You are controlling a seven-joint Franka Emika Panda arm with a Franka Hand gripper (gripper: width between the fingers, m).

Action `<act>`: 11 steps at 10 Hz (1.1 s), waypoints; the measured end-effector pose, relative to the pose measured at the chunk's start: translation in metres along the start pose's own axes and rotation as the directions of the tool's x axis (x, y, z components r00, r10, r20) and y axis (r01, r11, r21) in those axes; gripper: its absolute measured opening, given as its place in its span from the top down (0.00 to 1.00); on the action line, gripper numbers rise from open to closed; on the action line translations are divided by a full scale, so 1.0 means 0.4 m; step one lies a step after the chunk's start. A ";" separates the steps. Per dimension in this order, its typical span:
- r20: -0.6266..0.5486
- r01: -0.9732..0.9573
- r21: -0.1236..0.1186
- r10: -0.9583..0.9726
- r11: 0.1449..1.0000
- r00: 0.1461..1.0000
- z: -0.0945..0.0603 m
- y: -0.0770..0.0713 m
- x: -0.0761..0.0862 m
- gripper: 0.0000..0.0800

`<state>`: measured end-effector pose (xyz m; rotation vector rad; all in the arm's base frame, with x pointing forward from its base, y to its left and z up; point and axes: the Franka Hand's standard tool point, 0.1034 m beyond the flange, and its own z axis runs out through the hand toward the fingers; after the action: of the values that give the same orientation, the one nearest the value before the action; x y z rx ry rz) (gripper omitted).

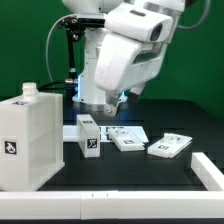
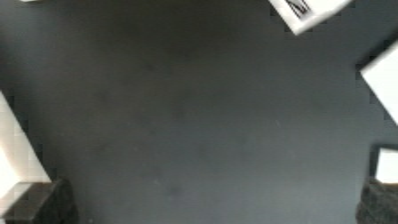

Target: Assemble cabinet

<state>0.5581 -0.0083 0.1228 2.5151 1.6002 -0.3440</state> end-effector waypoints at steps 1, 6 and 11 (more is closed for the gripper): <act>0.009 0.034 -0.014 -0.034 0.999 0.999 -0.015 0.031 0.003 0.00; -0.007 0.132 -0.042 -0.133 0.990 0.991 0.008 0.040 -0.014 0.00; 0.030 0.231 0.003 -0.231 0.973 0.972 0.003 0.052 -0.046 0.00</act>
Offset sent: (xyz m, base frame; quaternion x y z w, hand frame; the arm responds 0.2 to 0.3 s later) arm 0.0000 0.0000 0.0000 0.0000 0.0000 0.0000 1.0000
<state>0.5691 -0.0335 0.1263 2.3137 1.8845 -0.4050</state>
